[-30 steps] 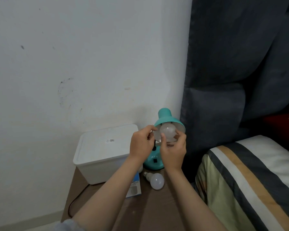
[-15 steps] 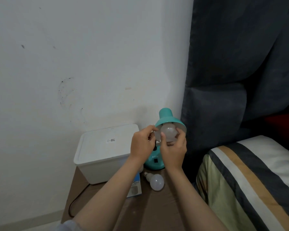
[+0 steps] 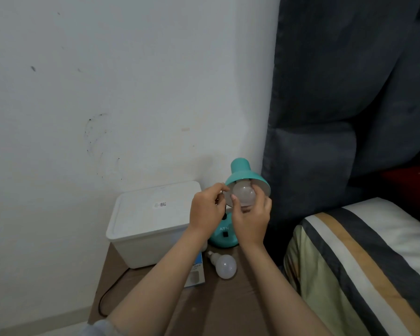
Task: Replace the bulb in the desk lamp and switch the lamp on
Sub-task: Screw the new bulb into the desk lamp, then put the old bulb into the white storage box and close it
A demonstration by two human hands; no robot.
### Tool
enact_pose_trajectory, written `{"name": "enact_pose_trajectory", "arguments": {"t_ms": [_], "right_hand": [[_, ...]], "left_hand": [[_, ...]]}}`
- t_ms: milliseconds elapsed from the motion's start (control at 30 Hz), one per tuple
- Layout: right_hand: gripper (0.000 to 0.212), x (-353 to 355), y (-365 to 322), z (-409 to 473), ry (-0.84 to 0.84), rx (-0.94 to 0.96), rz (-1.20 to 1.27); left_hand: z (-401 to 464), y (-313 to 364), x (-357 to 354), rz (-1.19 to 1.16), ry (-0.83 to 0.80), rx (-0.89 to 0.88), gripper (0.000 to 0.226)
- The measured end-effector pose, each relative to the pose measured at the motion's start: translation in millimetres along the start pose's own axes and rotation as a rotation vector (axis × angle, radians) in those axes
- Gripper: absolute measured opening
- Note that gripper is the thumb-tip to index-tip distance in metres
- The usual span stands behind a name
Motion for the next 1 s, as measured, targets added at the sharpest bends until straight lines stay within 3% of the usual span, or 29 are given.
{"name": "enact_pose_trajectory", "arguments": {"t_ms": [200,400,500,567,700,800,900,1000], "right_hand": [[0.049,7,-8,4,-0.036,0.000,-0.027],[0.038,14,-18,-16,0.017,0.177,-0.026],[0.022,3,-27,-38,-0.111,0.384,-0.026],[0.022,-12,-30,-50,-0.270,0.397,-0.012],[0.044,-51,-32,-55,-0.570,0.271,-0.093],[0.082,-77,-25,-48,-0.741,0.106,-0.164],[0.115,-95,-15,-36,-0.867,-0.056,-0.275],[0.129,-111,-5,-27,-0.976,-0.134,-0.336]], "left_hand": [[1,1,6,-0.026,-0.037,0.028,0.020],[-13,-3,23,-0.102,-0.145,0.098,0.024],[-32,-25,46,-0.041,-0.057,0.155,0.023],[-46,-48,65,0.032,0.003,0.226,0.023],[-71,-92,108,0.216,0.085,0.403,0.034],[-85,-119,133,0.354,0.092,0.556,0.066],[-93,-142,145,0.298,-0.006,0.713,0.096],[-95,-156,149,0.168,-0.083,0.770,0.109]]}}
Point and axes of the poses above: each hand's wrist, its own z-axis towards the middle knuckle, its own x-axis out of the back of the hand, y = z × x, the point moved 4 cm from there along z, towards the middle knuckle, and after that the axes turned 3 degrees about -y, right-handed, at the moved point
